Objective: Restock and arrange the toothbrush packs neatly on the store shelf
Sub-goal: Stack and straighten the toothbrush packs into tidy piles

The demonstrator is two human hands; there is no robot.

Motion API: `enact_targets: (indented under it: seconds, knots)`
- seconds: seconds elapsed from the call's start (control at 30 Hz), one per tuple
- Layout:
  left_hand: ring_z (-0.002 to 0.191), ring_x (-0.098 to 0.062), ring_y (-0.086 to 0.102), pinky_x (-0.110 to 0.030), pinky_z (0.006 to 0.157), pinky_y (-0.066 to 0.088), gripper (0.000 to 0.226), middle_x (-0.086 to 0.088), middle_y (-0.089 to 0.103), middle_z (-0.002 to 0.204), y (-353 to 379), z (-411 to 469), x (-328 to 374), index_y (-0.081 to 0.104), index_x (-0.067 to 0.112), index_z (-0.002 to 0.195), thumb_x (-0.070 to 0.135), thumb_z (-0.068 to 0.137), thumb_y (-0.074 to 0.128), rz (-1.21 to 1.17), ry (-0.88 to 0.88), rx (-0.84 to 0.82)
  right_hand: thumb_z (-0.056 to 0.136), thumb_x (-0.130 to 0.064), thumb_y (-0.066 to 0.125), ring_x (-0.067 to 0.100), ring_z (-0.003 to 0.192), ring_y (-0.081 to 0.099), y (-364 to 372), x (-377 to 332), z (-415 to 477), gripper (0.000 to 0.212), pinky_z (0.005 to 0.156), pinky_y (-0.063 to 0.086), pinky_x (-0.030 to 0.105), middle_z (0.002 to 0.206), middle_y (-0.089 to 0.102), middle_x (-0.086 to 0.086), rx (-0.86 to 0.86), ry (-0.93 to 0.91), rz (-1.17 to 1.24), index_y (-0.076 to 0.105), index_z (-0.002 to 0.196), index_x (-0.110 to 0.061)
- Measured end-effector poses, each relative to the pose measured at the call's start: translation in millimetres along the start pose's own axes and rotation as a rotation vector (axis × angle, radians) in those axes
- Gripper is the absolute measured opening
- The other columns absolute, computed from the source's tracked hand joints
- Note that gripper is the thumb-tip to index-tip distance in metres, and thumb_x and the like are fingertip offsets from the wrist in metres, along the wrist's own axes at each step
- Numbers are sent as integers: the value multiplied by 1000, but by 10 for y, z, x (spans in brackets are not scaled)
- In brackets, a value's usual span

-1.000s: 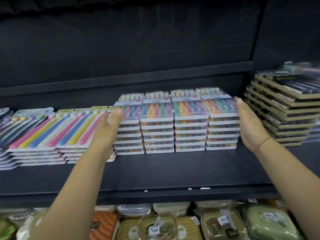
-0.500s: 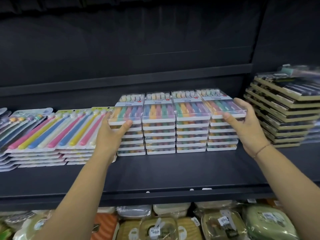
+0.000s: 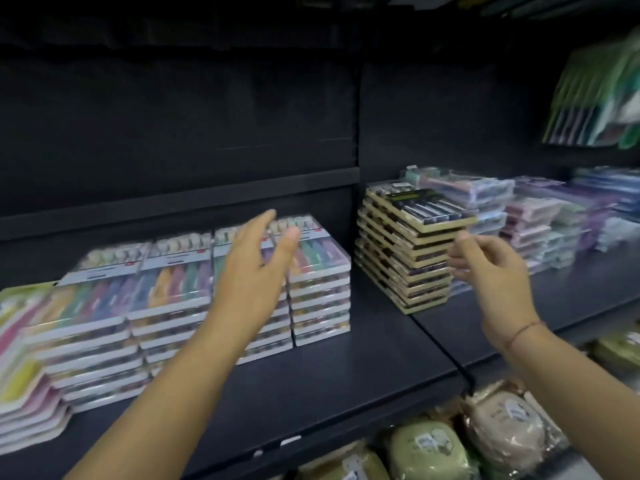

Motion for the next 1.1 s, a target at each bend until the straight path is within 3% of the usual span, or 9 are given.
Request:
enact_targets:
  seconds: [0.17,0.3,0.4,0.5,0.57,0.77,0.87,0.93,1.1]
  knots:
    - [132,-5,38,-25,101,27,71,13,38,152,1199,419,292,35,26,150,66,92,45,-426,-345,-356,95,-40,56,-3,100,53,-189,292,275,36,79,40,15,111,56,-14,18,149,-22,52,123,-18]
    - [125,-18,55,-43,107,42,110,3,55,141,1807,583,324,44,26,145,88,54,53,-642,-545,-412,95,-42,53,2,115,55,-179,483,353,43,89,43,17,128,59,-10,-102,235,-40,54,133,-21]
    - [105,-23,68,-45,95,53,91,-4,70,119,1982,538,338,59,21,129,87,67,50,-725,-664,-418,99,-35,50,-9,76,65,-227,516,437,20,59,47,6,91,71,-16,-111,281,21,63,109,-24]
    - [89,-20,73,-37,80,57,61,-4,76,96,2127,509,260,71,23,99,75,86,42,-794,-731,-431,101,-29,45,-8,60,63,-258,540,498,20,51,46,6,68,69,-18,-171,294,56,63,96,-22]
    - [83,-18,74,-35,74,57,60,-4,77,93,2141,520,253,72,23,98,73,87,42,-842,-742,-427,102,-29,43,-8,58,63,-256,558,525,24,50,46,5,66,70,-19,-204,297,75,64,94,-22]
    - [98,-29,71,-48,93,53,67,-10,75,103,2126,544,367,72,16,112,73,81,53,-840,-762,-356,100,-42,37,-2,63,66,-299,582,682,42,45,45,8,76,73,-9,-323,384,151,69,95,-15]
    - [95,-31,71,-45,84,56,53,-13,75,103,2066,556,448,72,13,111,58,85,62,-840,-797,-320,98,-51,35,6,87,68,-280,454,764,54,64,51,10,102,74,0,-408,423,122,69,111,-11]
    - [82,-28,72,-39,72,59,39,-10,75,98,2016,574,474,72,13,105,47,87,63,-813,-809,-272,98,-50,37,3,86,69,-251,354,825,46,76,53,15,91,76,-7,-430,395,121,70,103,-18]
    - [66,-23,66,-33,67,56,18,-6,71,77,1964,556,578,66,15,85,31,89,60,-742,-802,-211,99,-52,37,-8,55,63,-147,247,762,43,40,43,8,68,71,-17,-561,419,139,68,95,-22]
Point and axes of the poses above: each hand's wrist, its own z-axis towards the middle knuckle, its own y-axis out of the palm, x = y × z, the point moved 3 cm from there along z, towards the middle knuckle
